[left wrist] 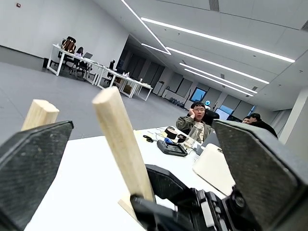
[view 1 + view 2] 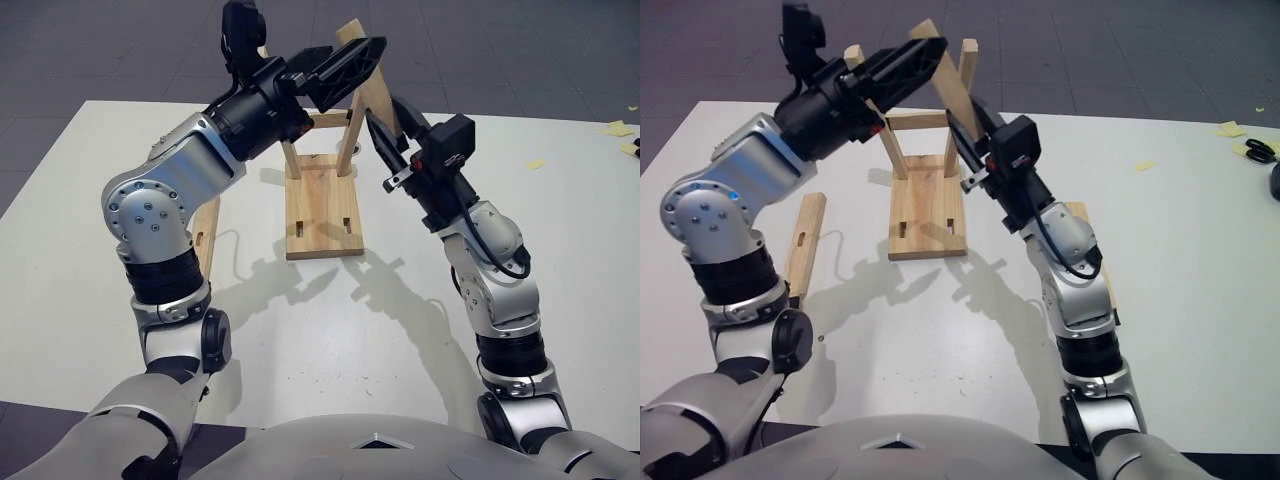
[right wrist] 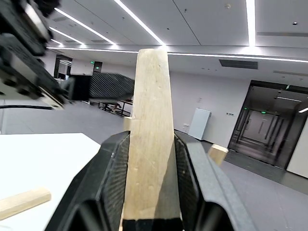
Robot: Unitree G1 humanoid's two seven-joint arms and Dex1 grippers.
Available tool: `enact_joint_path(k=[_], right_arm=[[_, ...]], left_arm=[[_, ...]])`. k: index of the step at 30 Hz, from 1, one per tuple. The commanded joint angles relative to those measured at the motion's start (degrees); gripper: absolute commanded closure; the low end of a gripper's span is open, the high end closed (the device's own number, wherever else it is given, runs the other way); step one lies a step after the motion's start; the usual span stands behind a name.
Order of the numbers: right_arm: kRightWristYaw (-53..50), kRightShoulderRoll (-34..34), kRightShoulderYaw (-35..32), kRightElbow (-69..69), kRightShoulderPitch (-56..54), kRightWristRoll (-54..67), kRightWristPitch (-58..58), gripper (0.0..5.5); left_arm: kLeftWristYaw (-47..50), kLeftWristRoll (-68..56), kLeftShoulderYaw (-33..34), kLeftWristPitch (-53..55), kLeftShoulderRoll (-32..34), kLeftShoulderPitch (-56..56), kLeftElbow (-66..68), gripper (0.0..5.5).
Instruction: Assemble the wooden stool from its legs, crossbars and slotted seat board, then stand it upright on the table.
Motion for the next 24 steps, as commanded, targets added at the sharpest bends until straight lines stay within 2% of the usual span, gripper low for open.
enact_joint_path(k=[1,4,24], right_arm=[[0.6,1.14,1.55,-1.1,0.48,-0.7,0.34,4.18],[0.77,1.16,2.2,-1.05,1.24,-1.68,0.02,4.18],[0.64,0.94,1.59,-0.58,2.38,-5.35,-0.25,4.18]], left_arm=[[4.79,-1.65,-0.42,1.71,-2.88,-0.26,1.73,0.1],[6.78,-3.22,0.61,2.12,-3.13,-0.6,1.87,0.33],[8.47,-5.75,0.26,1.25,0.47,1.47,-1.44,3.61]])
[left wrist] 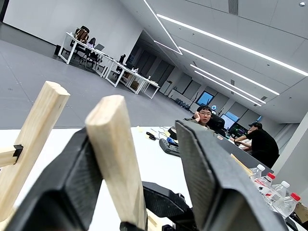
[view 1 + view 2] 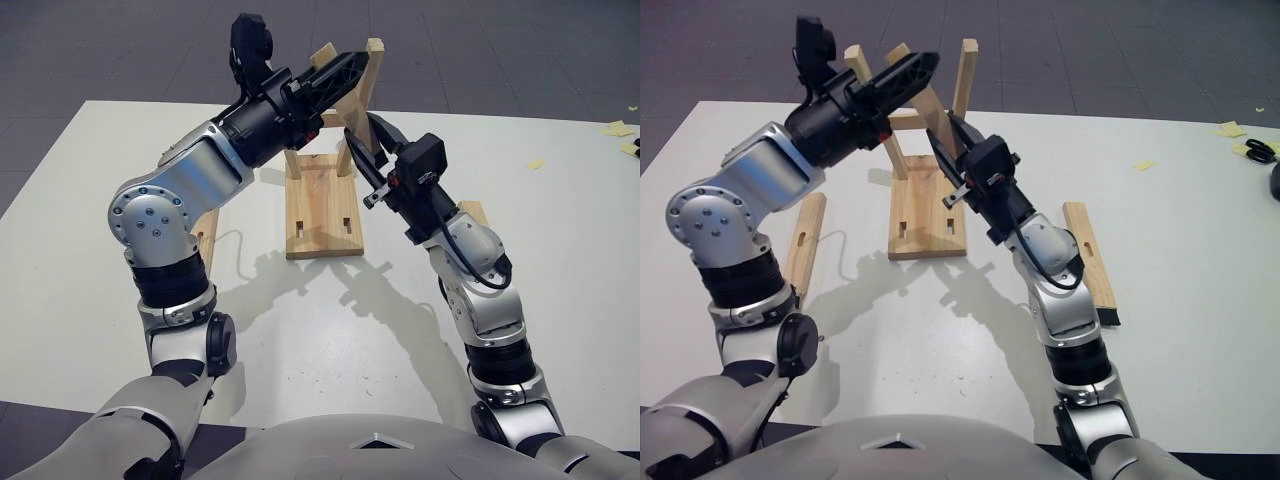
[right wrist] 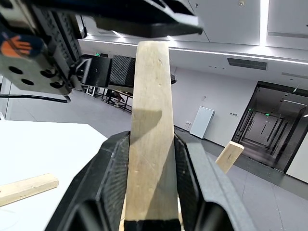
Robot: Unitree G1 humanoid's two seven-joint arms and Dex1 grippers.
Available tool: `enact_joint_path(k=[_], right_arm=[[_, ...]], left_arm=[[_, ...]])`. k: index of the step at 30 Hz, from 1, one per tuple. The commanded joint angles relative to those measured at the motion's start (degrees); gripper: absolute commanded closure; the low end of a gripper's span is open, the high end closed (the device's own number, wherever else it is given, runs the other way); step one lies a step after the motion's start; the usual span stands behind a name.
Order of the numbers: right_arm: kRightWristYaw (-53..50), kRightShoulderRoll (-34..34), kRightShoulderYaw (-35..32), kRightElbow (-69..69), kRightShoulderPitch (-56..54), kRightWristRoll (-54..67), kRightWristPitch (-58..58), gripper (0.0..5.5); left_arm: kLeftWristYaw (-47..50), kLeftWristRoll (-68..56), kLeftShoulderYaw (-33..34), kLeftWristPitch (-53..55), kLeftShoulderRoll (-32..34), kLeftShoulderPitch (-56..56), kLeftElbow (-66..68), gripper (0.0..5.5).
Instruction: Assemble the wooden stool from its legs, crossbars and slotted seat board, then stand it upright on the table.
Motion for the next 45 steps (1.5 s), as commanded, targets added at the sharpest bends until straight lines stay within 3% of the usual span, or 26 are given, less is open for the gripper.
enact_joint_path(k=[1,8,11,19,24,30,36,45], right_arm=[[0.5,-0.02,-0.21,-0.24,0.53,-0.18,0.39,4.18],[0.65,0.2,-0.01,-0.12,0.59,-0.23,0.64,4.18],[0.94,0.24,-0.03,-0.04,0.59,-0.25,0.82,4.18],[0.01,-0.18,-1.75,-0.25,2.56,-0.42,2.41,2.75],[-1.59,-0.62,-4.04,-0.81,5.18,-0.93,2.68,1.98],[-3.47,-1.5,-8.02,-2.53,10.28,-1.27,3.64,0.94],[-3.54,-2.09,-9.95,-2.94,12.26,-0.95,4.08,0.11],[-3.4,-2.27,-10.63,-2.76,11.81,-0.89,4.53,0.1]], left_arm=[[0.11,0.0,-1.02,-0.38,0.54,0.18,-0.82,3.79],[-0.52,0.02,-1.22,-2.45,0.45,0.32,-1.52,4.87],[-0.83,1.53,-1.45,-3.86,1.31,0.14,-1.89,4.99],[-1.86,17.36,4.48,-16.93,13.51,-0.91,-0.22,5.09],[-0.99,24.09,8.32,-19.48,17.61,8.9,-2.08,5.09],[1.52,31.25,7.72,-19.73,15.98,27.64,-6.97,5.09],[4.32,34.06,6.84,-22.28,10.02,34.18,-9.46,5.09],[3.65,37.07,7.54,-24.56,8.75,35.6,-7.16,5.09]])
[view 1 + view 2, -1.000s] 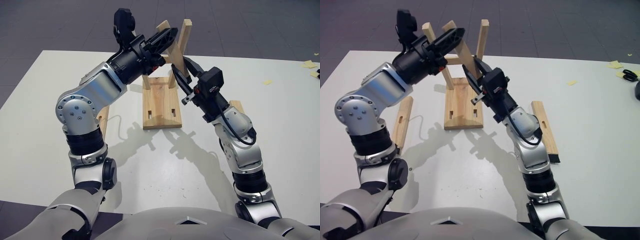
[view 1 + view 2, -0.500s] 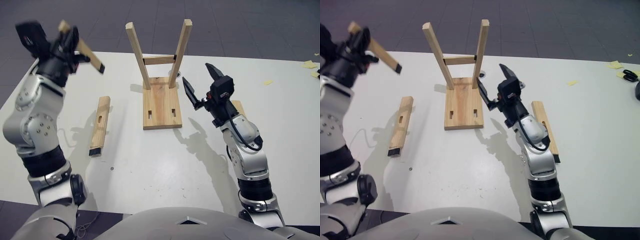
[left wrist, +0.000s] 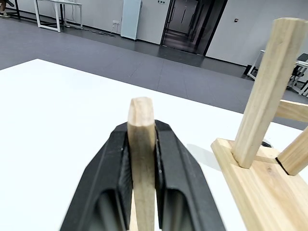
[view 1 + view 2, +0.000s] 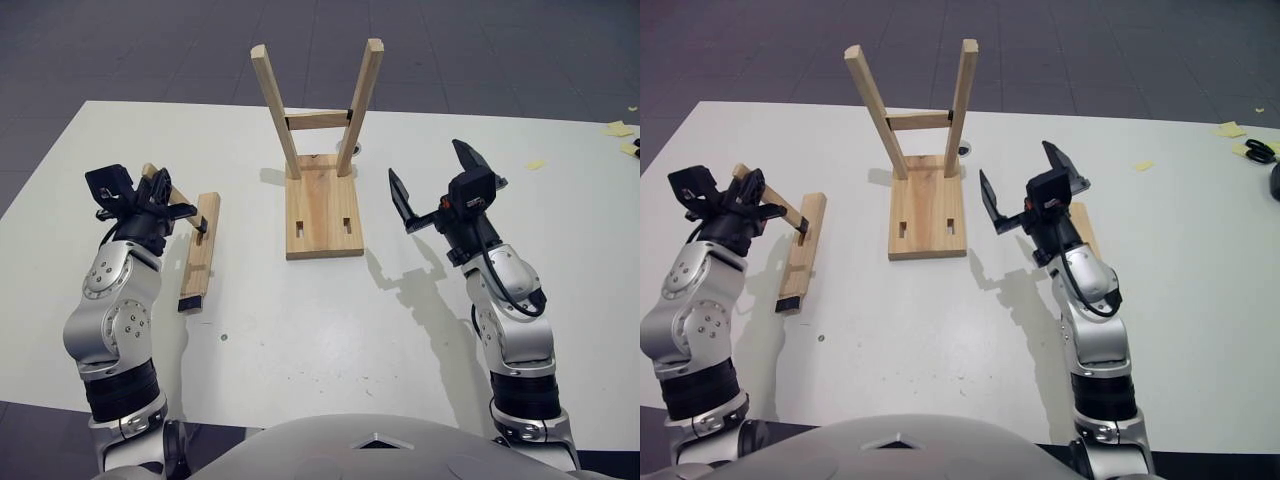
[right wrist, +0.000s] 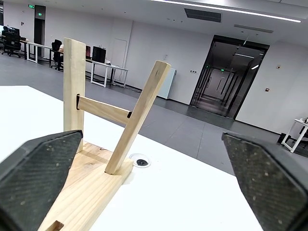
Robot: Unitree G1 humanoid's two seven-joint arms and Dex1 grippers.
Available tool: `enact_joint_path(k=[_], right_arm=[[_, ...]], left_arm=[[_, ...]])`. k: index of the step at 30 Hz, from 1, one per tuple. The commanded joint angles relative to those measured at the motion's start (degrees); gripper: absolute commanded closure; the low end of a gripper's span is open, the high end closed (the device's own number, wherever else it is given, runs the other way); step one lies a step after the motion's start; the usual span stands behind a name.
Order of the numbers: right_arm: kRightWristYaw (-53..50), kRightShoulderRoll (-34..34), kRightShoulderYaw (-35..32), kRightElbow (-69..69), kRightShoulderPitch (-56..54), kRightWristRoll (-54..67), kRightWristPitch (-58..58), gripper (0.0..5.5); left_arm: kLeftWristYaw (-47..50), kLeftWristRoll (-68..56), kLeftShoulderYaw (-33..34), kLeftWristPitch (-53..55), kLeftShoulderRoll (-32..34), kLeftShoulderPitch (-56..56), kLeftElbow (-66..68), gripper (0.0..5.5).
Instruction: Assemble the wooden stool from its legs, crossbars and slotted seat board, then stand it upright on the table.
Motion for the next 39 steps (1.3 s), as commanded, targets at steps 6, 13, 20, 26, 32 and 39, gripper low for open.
enact_joint_path(k=[6,13,20,26,32,39], right_arm=[[-0.07,-0.27,-1.23,-1.15,0.94,0.36,1.46,0.1],[-0.14,-0.32,-1.68,-0.98,0.75,0.35,1.66,0.1],[-0.17,-0.21,-1.83,-1.02,0.76,0.39,1.78,0.1],[-0.28,0.01,-1.69,-1.4,0.56,0.41,1.91,0.1],[-0.37,0.13,-1.85,-1.92,0.26,0.68,2.42,0.1],[-0.34,0.0,-2.01,-1.58,-0.53,0.74,2.42,0.1]], left_arm=[[-1.26,1.0,0.76,-0.33,-0.17,1.4,-0.04,5.09],[-1.88,1.62,0.72,-0.23,-0.55,2.74,0.84,5.09],[-2.77,3.23,-1.2,-2.26,-1.64,4.89,2.7,5.09],[-7.18,8.25,-4.99,-10.85,-2.0,11.11,6.76,5.09],[-12.65,14.49,-8.87,-21.4,-0.31,14.82,17.34,5.09],[-12.99,13.76,-8.59,-22.86,-1.63,15.91,20.56,5.09]])
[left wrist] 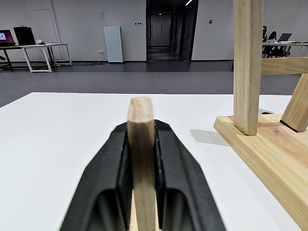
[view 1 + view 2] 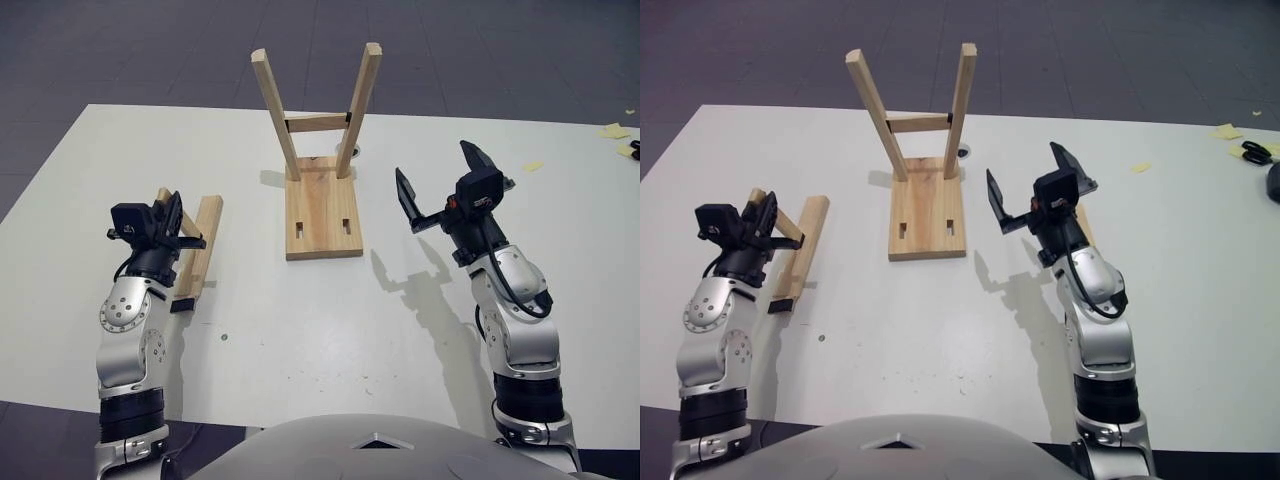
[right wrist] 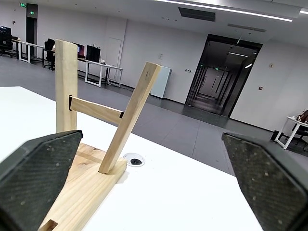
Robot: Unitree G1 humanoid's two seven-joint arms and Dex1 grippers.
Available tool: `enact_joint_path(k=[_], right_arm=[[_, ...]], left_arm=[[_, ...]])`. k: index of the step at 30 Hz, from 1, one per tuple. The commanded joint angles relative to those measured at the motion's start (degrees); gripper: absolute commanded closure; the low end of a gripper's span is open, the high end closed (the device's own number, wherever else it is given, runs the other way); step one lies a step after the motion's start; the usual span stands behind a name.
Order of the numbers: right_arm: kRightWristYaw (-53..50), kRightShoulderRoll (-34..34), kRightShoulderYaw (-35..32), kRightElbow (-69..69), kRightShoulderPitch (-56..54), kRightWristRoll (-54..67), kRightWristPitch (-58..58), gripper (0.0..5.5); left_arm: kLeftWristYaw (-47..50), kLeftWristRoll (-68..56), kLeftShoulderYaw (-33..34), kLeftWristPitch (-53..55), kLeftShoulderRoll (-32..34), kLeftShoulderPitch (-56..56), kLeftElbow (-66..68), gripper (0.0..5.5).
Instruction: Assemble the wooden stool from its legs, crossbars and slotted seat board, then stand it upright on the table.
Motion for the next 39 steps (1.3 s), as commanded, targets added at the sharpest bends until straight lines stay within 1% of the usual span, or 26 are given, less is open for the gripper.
enact_joint_path(k=[1,5,9,10,12,13,16,18,23,24,26,28,30,31,32,35,37,39], right_arm=[[-0.23,-0.08,-0.63,-0.38,-0.95,0.51,0.75,0.1],[-0.3,-0.08,-0.62,-0.05,-1.11,0.32,0.53,0.1],[-0.15,-0.24,-0.29,0.26,-1.37,-0.1,0.12,0.1],[-0.13,-0.23,-0.22,0.31,-1.41,-0.16,0.03,0.1],[-0.15,-0.18,-0.21,0.42,-1.79,-0.15,0.09,0.1],[-0.13,-0.21,-0.24,0.5,-1.96,-0.14,0.09,0.1],[-0.07,-0.3,-0.36,0.73,-2.05,-0.16,0.06,0.1],[-0.01,-0.33,-0.27,0.71,-1.86,-0.19,0.17,0.1],[0.28,-0.36,0.13,0.83,-1.68,-0.21,0.19,0.1],[0.27,-0.36,0.14,0.94,-1.76,-0.24,0.15,0.1],[0.25,-0.37,0.12,1.16,-2.03,-0.26,0.12,0.1],[0.18,-0.32,0.12,1.34,-2.28,-0.28,0.03,0.1],[0.03,-0.16,0.2,1.51,-2.54,-0.32,-0.04,0.1],[-0.04,-0.06,0.3,1.6,-2.68,-0.35,-0.06,0.1],[-0.12,0.05,0.49,1.67,-2.78,-0.46,-0.09,0.1],[-0.34,0.49,1.1,1.8,-2.85,-0.69,-0.22,0.1],[-0.39,0.69,1.27,1.53,-2.65,-0.76,-0.07,0.1],[-0.31,0.57,1.23,1.29,-2.43,-0.95,-0.04,0.1]], left_arm=[[0.52,1.72,-1.62,5.43,-2.07,6.64,8.16,5.09],[1.42,0.8,-0.57,5.08,-2.33,4.06,6.23,5.09],[2.1,-0.07,0.09,6.31,-0.54,-1.49,1.73,5.09],[1.94,-0.49,0.07,7.05,-0.12,-2.75,0.74,4.8],[2.17,-1.02,0.27,8.82,0.42,-4.9,-1.22,4.53],[2.24,-1.38,0.57,9.56,0.49,-5.62,-1.86,4.3],[3.14,-2.02,1.87,11.47,0.83,-8.18,-2.99,3.87],[3.5,-1.7,2.4,11.93,1.37,-10.22,-3.6,3.48],[4.27,-3.85,4.66,15.22,4.15,-20.19,-7.15,2.68],[4.42,-4.54,5.01,16.33,4.84,-22.25,-7.79,2.4],[4.53,-5.58,5.52,18.23,6.02,-26.18,-8.51,2.09],[4.57,-6.38,6.06,19.52,7.08,-29.79,-7.57,1.82],[3.92,-6.12,6.42,19.0,7.89,-31.9,-4.86,1.4],[3.36,-5.99,6.38,18.94,8.09,-32.02,-3.29,1.2],[2.26,-5.52,5.95,18.46,8.03,-30.82,-0.88,1.12],[1.27,-3.9,4.99,19.32,6.76,-24.74,6.36,0.57],[0.71,-3.89,4.21,20.42,5.68,-21.56,8.36,0.19],[0.28,-4.26,3.49,21.44,4.99,-19.74,8.77,0.13]])
